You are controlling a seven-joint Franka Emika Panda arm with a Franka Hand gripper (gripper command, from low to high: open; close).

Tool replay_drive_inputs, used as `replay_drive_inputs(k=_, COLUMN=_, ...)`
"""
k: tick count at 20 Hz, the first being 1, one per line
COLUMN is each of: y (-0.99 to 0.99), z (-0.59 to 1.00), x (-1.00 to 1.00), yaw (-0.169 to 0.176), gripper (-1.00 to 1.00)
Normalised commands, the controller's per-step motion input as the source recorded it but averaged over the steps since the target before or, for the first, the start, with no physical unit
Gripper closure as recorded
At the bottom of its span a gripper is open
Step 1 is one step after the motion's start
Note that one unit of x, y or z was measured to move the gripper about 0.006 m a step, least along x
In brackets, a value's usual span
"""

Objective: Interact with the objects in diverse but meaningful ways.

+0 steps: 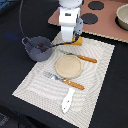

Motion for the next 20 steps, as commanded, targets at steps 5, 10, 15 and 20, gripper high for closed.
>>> replay_drive_inputs(k=5, y=0.36, z=-0.11, x=0.31, yaw=0.031, gripper=-1.00)
replay_drive_inputs(k=10, y=0.29, z=-0.18, x=0.22, yaw=0.028, gripper=-1.00)
replay_drive_inputs(k=15, y=0.16, z=-0.27, x=0.06, yaw=0.031, gripper=-1.00)
replay_drive_inputs(k=20, y=0.01, z=-0.22, x=-0.01, yaw=0.039, gripper=1.00)
